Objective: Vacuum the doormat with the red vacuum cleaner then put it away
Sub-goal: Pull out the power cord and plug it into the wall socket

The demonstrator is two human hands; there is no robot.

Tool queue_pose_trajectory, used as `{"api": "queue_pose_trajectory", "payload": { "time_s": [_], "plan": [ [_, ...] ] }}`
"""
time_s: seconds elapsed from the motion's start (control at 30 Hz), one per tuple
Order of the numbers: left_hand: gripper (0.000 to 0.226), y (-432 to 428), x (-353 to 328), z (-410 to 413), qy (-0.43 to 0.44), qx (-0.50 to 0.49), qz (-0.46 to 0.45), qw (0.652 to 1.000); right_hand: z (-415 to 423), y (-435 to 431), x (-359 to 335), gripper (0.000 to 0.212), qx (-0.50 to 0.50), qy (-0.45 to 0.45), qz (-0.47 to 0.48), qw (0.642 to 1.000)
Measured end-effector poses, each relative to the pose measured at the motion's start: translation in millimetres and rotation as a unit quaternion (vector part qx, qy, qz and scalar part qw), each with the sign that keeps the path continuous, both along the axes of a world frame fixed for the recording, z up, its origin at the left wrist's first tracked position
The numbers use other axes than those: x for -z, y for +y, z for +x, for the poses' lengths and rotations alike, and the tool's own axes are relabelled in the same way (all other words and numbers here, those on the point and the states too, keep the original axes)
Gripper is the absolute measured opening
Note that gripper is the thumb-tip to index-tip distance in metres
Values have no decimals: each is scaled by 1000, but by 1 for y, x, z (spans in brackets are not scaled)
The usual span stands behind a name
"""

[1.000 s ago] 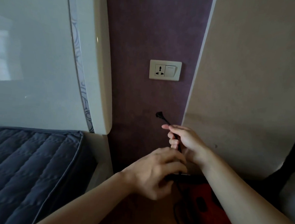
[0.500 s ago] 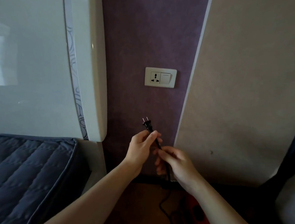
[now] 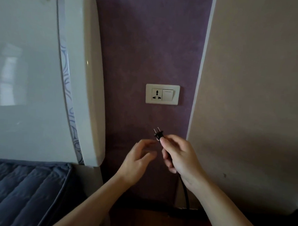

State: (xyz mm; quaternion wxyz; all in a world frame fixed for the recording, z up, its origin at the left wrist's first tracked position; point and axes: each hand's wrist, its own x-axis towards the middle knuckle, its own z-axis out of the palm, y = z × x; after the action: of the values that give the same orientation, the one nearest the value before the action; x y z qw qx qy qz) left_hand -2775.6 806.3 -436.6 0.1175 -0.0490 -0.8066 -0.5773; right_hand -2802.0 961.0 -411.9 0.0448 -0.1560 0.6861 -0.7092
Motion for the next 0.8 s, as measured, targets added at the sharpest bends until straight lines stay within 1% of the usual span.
{"api": "queue_pose_trajectory", "payload": {
  "time_s": [0.03,0.07,0.1,0.17,0.2,0.23,0.27,0.37,0.47,0.57,0.63,0.7,0.8],
  "plan": [
    [37,-8,-1,-10,31,-51,-73,996,-5,0,-1,15,-11,15,5,1000],
    [39,-16,-6,-22,70,-96,-146,982,-11,-1,-2,14,-14,42,19,999],
    [42,-24,-14,-34,116,-135,-221,959,-18,-2,-4,14,-9,82,45,996],
    [54,-34,-41,-56,199,-197,-355,892,-34,-3,-8,19,25,185,115,976],
    [63,-38,-57,-65,216,-217,-405,861,-44,-3,-11,25,49,232,148,960],
    [71,-39,-73,-72,215,-229,-444,839,-52,-3,-15,30,70,268,178,944],
    [81,-40,-88,-79,203,-233,-472,826,-59,-2,-19,31,83,296,202,930],
    [104,-44,-120,-94,194,-217,-551,782,-76,-4,-30,25,107,344,252,898],
    [112,-56,-130,-109,204,-206,-601,745,-95,-15,-32,22,156,359,264,882],
    [115,-67,-124,-119,212,-210,-633,715,-107,-28,-30,27,181,347,290,873],
    [116,-76,-121,-125,223,-214,-646,699,-108,-35,-28,31,211,359,295,860],
    [117,-83,-119,-134,239,-219,-646,691,-109,-41,-29,29,247,378,300,840],
    [117,-87,-114,-145,276,-228,-627,692,-114,-48,-34,18,316,392,321,802]
  ]
}}
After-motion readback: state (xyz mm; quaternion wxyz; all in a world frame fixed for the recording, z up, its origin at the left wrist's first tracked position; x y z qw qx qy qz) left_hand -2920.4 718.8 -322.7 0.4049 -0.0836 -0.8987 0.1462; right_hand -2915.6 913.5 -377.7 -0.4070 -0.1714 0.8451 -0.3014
